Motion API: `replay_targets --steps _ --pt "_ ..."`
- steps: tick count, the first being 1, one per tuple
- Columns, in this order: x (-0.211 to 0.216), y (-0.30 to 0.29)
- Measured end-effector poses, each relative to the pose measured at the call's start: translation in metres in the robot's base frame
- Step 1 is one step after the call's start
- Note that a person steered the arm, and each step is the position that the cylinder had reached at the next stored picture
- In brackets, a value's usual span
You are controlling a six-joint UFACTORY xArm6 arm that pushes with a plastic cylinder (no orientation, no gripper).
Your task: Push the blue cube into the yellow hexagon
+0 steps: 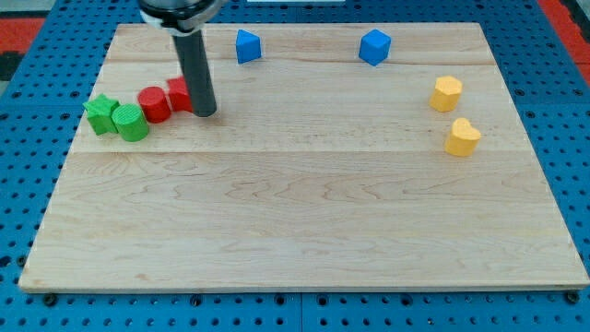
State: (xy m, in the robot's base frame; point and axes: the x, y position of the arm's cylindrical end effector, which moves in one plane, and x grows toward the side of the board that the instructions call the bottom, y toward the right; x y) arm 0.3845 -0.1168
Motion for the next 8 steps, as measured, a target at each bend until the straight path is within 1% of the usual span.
replay_targets --steps 1,2,3,4,5,6,7,8 --pt "-0.036 0.098" --pt "-0.125 0.118" --pt "-0.178 0.178" --pt "-0.175 0.244" --pt "-0.107 0.242" --pt "-0.049 0.236" --pt "-0.083 0.201" --pt "-0.096 0.160"
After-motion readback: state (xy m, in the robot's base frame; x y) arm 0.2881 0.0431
